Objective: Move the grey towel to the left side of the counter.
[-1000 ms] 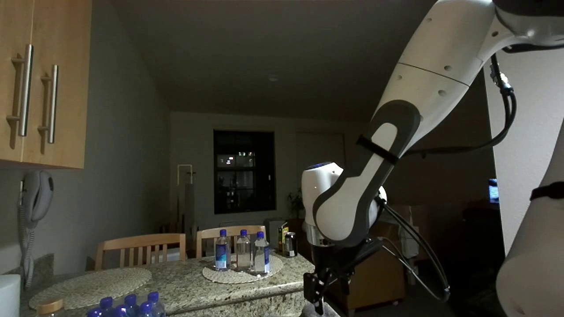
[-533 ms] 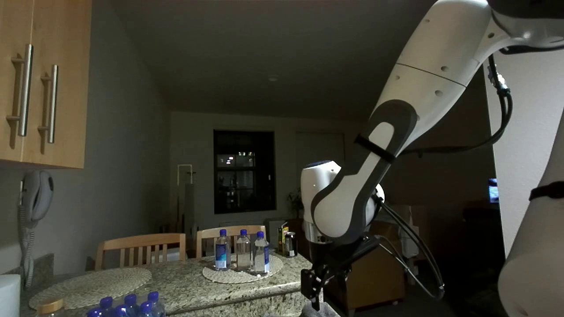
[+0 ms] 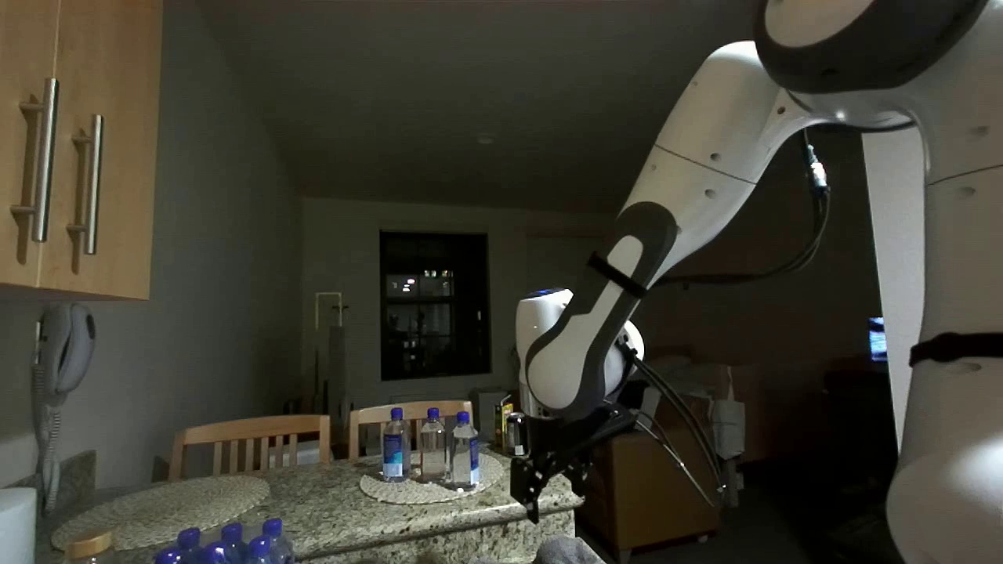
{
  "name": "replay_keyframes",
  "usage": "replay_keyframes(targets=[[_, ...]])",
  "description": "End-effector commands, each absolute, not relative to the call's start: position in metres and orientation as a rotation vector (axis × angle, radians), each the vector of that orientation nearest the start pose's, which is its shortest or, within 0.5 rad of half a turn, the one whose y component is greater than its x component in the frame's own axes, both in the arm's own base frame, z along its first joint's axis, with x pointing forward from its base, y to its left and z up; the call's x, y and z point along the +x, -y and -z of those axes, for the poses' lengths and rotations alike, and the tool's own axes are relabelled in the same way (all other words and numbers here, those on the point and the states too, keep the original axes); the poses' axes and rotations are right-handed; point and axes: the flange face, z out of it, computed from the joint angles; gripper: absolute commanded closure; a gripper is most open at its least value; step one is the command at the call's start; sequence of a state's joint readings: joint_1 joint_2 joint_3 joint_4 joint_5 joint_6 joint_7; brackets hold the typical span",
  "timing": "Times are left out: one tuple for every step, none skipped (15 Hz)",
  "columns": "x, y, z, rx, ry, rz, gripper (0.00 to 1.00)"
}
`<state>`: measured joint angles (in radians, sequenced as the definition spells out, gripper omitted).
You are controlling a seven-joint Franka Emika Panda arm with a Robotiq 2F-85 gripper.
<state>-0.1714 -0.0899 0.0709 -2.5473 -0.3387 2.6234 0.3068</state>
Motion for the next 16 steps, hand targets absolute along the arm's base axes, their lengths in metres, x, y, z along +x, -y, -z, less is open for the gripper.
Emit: replay_keyframes(targets=[[0.499, 0.047, -0.301, -3.321, -0.102, 0.293, 0.0], [0.505, 0.049, -0.296, -3.327, -0.081, 0.267, 0.0], [0.508, 0.052, -0.29, -3.337, -0.057, 0.235, 0.0], [0.51, 0.053, -0.285, -3.343, -0.039, 0.216, 0.0], [0.509, 0.055, -0.278, -3.347, -0.014, 0.174, 0.0], [0.506, 0.058, -0.271, -3.354, 0.009, 0.134, 0.0], [0.506, 0.06, -0.265, -3.358, 0.029, 0.105, 0.0], [0.5, 0.064, -0.259, -3.362, 0.066, 0.03, 0.0], [0.497, 0.067, -0.253, -3.369, 0.093, 0.002, 0.0], [0.493, 0.071, -0.248, -3.375, 0.126, -0.033, 0.0], [0.49, 0.073, -0.245, -3.384, 0.153, -0.057, 0.0], [0.485, 0.076, -0.241, -3.39, 0.192, -0.081, 0.0], [0.481, 0.078, -0.238, -3.399, 0.222, -0.1, 0.0], [0.476, 0.079, -0.234, -3.403, 0.262, -0.123, 0.0], [0.469, 0.08, -0.229, -3.41, 0.284, -0.147, 0.0], [0.464, 0.081, -0.225, -3.409, 0.303, -0.165, 0.0]])
